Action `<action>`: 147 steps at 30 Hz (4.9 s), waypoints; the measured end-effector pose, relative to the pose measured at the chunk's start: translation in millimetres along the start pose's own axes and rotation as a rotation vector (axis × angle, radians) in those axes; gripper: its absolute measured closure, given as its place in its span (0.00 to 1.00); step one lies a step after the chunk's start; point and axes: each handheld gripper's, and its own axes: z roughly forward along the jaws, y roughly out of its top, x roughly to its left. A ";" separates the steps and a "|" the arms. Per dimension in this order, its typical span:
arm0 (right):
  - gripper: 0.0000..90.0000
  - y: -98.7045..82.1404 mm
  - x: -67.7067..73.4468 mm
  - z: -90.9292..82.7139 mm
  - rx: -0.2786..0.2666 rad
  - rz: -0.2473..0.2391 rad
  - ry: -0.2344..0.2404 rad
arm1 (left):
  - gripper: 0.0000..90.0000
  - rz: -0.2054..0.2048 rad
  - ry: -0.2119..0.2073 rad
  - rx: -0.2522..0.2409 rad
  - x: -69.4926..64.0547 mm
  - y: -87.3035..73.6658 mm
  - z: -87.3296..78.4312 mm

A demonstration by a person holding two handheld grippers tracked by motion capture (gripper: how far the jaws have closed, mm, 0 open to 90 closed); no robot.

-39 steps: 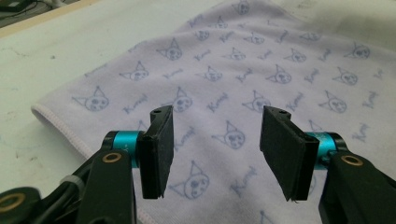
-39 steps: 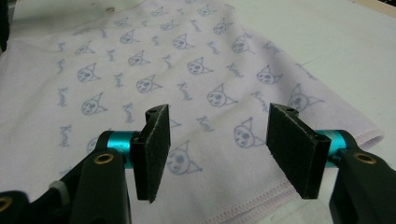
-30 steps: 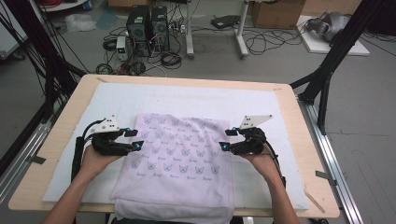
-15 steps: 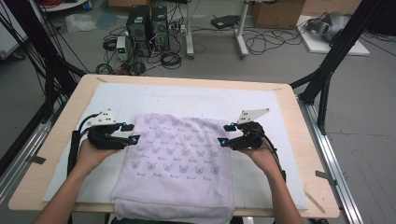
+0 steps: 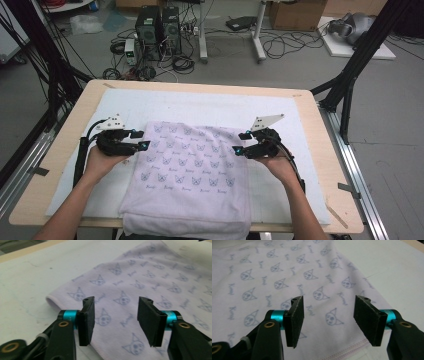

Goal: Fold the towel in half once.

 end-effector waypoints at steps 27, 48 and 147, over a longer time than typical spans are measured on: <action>0.97 10.4 -85.1 38.8 0.102 0.112 -0.138 | 0.98 -0.147 0.217 0.109 67.5 23.2 56.6; 0.55 48.6 -97.9 6.1 0.007 0.135 -0.163 | 0.62 -0.041 0.192 0.000 74.5 64.6 20.4; 0.98 -67.1 84.7 -34.7 0.002 -0.042 0.236 | 0.98 0.187 -0.193 0.127 -95.4 -58.7 -62.4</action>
